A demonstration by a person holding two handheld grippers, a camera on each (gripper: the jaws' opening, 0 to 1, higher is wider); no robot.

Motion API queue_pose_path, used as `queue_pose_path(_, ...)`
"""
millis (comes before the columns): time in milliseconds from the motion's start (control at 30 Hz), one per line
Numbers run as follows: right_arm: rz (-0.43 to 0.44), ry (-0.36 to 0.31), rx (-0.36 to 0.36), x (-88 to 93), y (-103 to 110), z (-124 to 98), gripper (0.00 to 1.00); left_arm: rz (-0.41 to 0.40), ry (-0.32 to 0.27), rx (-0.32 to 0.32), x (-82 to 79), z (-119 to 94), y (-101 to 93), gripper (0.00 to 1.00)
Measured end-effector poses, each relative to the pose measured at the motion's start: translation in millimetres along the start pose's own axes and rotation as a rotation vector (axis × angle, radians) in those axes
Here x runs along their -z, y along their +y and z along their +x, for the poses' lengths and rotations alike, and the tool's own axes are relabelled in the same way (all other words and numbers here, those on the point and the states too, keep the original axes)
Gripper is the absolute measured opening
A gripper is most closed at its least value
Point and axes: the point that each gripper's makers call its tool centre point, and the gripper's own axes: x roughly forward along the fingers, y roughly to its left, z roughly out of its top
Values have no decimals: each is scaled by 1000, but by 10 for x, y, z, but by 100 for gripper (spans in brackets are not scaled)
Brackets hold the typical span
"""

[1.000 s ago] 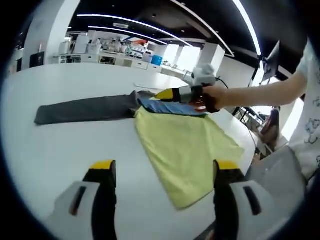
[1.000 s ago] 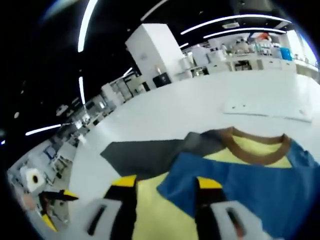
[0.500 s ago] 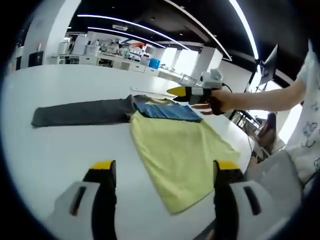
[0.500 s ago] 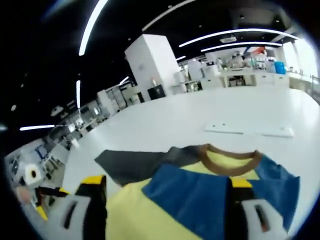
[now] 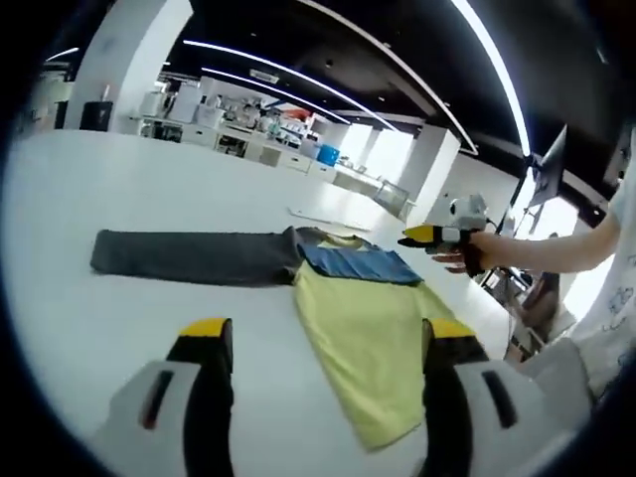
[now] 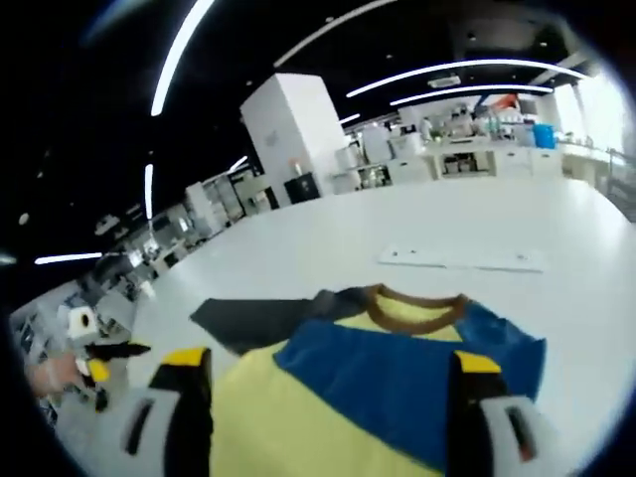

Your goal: Fold the garment on the visible template until the final outline fits inside the template.

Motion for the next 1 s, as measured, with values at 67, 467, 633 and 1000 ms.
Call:
queue_pose_path(67,-22,10,21,41,-78,-118,100,4,-3,-15,-60,-7,60,74)
queue_pose_path(467,-30,17,77,154,-288,-583,100,45,23,-5,-116,23,139,74)
queue_pose_path(633,-42,28,79,244,-320,-767,100,62,35,-14,-171,30,231,74)
queue_pose_path(1000,6,24,96,423,-257,-1118,100,19,57,-94,-289,-14,801,72)
